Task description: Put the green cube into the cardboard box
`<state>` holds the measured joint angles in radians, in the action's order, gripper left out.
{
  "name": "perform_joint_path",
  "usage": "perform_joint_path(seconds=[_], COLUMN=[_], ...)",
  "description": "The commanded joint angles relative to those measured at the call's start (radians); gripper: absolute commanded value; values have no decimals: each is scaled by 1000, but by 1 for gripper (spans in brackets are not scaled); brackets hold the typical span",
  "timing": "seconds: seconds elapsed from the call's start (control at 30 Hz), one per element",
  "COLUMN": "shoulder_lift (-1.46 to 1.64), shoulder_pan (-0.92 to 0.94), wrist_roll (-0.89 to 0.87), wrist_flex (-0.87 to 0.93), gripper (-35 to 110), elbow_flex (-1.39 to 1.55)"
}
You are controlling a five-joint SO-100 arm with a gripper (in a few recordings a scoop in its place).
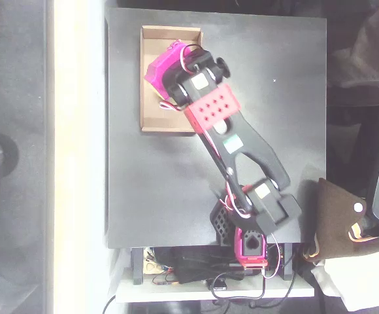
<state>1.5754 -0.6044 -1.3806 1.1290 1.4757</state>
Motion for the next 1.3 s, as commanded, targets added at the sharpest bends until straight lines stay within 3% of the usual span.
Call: perform_joint_path(seconds=[0.0, 0.4, 1.03, 1.27], shoulder_lift=[169, 440, 614, 704], shoulder_pan=[-3, 54, 374, 499], wrist_roll=[-6, -6, -14, -12], wrist_flex=[-11, -11, 3, 3], gripper=[26, 25, 25, 25], elbow_flex=[-17, -14, 9, 178])
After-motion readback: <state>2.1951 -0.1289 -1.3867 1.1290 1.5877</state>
